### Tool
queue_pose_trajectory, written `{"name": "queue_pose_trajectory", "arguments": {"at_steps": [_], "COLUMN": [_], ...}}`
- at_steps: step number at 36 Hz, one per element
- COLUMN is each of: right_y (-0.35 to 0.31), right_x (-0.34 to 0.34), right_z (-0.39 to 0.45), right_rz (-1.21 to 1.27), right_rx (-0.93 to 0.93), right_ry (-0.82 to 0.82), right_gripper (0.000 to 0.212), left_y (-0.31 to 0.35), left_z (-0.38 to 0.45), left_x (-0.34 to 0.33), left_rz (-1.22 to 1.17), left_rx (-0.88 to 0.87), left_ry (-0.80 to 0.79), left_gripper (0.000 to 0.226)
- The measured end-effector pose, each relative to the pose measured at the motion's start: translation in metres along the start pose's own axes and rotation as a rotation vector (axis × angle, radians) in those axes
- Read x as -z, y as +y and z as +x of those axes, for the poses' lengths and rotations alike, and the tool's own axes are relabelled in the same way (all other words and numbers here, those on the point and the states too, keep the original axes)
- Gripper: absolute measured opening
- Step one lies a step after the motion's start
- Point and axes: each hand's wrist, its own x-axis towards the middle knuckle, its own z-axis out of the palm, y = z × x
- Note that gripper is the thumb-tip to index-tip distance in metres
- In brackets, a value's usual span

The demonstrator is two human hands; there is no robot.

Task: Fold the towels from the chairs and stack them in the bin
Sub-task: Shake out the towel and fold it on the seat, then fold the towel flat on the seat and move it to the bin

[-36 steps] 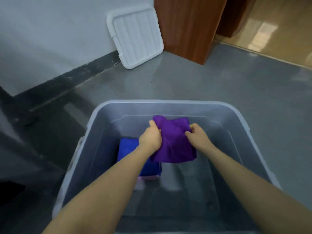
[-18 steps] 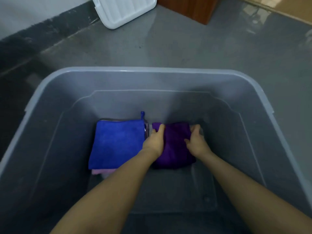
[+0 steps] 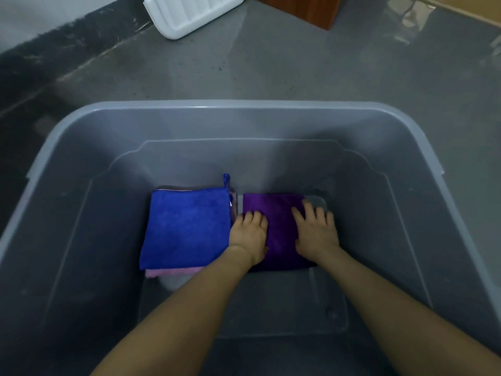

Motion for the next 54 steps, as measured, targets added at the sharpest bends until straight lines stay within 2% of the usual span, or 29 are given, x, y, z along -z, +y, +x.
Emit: {"name": "queue_pose_trajectory", "arguments": {"at_steps": [4, 6, 11, 16, 20, 28, 36, 39, 45, 54], "right_y": [0.003, 0.003, -0.001, -0.011, -0.019, -0.046, -0.123, -0.148, -0.235, -0.373], "right_x": [-0.001, -0.002, 0.013, 0.049, 0.087, 0.177, 0.275, 0.302, 0.358, 0.396], "right_z": [0.001, -0.001, -0.009, -0.025, -0.05, -0.106, -0.189, -0.217, -0.286, -0.365], "right_rz": [0.001, 0.035, 0.16, 0.355, 0.567, 0.739, 0.949, 0.958, 0.962, 0.883], "right_rx": [-0.053, -0.058, -0.082, 0.015, 0.014, 0.064, 0.269, 0.359, 0.593, 0.886], "right_ry": [-0.177, -0.183, -0.022, 0.175, 0.268, 0.345, 0.574, 0.682, 0.837, 0.844], "right_gripper": [0.085, 0.081, 0.052, 0.034, 0.028, 0.027, 0.022, 0.02, 0.014, 0.014], "left_y": [-0.003, -0.006, -0.012, -0.023, -0.037, -0.075, -0.12, -0.132, -0.18, -0.247], "left_z": [0.0, -0.002, -0.012, -0.031, -0.06, -0.148, -0.286, -0.33, -0.449, -0.601], "left_x": [0.002, 0.005, 0.023, 0.059, 0.094, 0.165, 0.236, 0.254, 0.277, 0.249], "left_rz": [-0.043, -0.113, -0.409, -0.718, -0.761, -0.77, -0.774, -0.774, -0.738, -0.747], "left_rx": [0.016, 0.013, 0.017, 0.102, 0.163, 0.257, 0.316, 0.32, 0.446, 0.711], "left_ry": [-0.068, -0.096, -0.022, 0.051, 0.167, 0.383, 0.716, 0.836, 1.062, 1.139], "left_gripper": [0.078, 0.075, 0.054, 0.039, 0.027, 0.026, 0.023, 0.021, 0.02, 0.02]}}
